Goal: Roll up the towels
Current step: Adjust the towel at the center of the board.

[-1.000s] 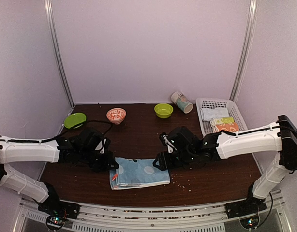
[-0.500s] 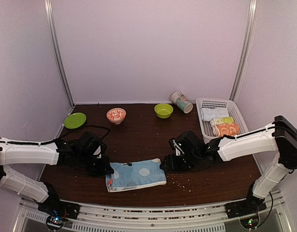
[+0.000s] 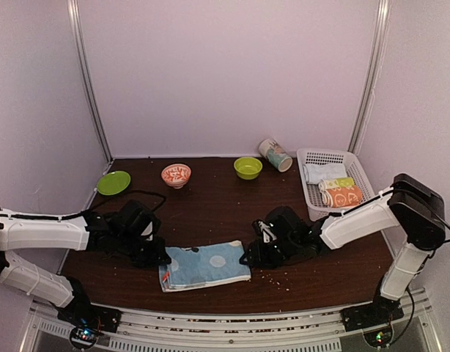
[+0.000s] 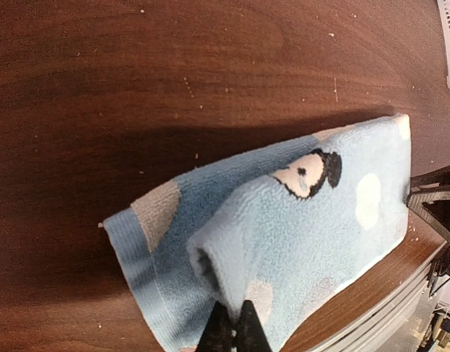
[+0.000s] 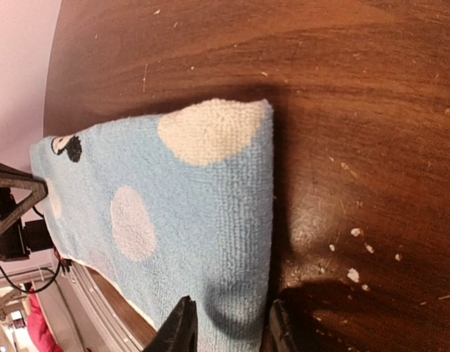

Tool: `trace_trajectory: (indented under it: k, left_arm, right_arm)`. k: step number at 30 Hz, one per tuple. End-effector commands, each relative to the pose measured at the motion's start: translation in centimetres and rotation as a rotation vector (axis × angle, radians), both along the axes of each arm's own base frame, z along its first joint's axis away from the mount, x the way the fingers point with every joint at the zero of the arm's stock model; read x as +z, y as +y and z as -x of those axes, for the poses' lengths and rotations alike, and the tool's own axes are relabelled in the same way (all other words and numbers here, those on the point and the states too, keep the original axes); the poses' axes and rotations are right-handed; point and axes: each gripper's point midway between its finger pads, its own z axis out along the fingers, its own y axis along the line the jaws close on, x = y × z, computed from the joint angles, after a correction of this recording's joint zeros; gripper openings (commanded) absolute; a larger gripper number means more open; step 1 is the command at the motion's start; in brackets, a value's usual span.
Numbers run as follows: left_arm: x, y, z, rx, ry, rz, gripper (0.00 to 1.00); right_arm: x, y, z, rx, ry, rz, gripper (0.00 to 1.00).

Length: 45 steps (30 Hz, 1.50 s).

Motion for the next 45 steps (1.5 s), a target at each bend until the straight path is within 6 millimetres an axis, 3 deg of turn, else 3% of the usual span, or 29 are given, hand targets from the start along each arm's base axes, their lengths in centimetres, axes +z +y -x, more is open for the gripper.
trace_trajectory:
  k: [1,6,12,20,30,39,40,45]
  left_arm:
    - [0.1,0.2,-0.1,-0.010,-0.020,-0.013,0.00]
    - [0.4,0.3,-0.1,-0.015,-0.030,-0.018,0.00]
    - [0.3,0.4,-0.2,-0.017,-0.035,-0.032,0.00]
    - [0.2,-0.1,-0.3,-0.031,-0.028,-0.020,0.00]
    - [-2.2,1.1,1.2,-0.029,0.024,-0.058,0.00]
    - [-5.1,2.1,1.6,-0.007,0.056,-0.111,0.00]
    - [-5.2,2.2,1.5,-0.008,0.056,-0.118,0.00]
    - [-5.0,1.9,1.2,-0.017,0.049,-0.121,0.00]
  right_arm:
    - [-0.9,0.1,-0.1,-0.008,0.036,-0.006,0.28]
    - [-0.7,-1.1,-0.7,-0.025,-0.010,0.067,0.00]
    - [0.4,-4.1,-1.2,-0.024,-0.102,0.239,0.00]
    - [0.9,-5.6,-0.2,-0.009,-0.165,0.400,0.00]
    - [-0.2,-5.4,0.7,0.005,-0.184,0.501,0.00]
    - [-0.4,-3.9,1.4,0.034,-0.177,0.491,0.00]
    - [-0.3,-3.9,1.5,0.038,-0.176,0.488,0.01]
    - [0.8,-3.8,1.7,0.042,-0.188,0.456,0.36]
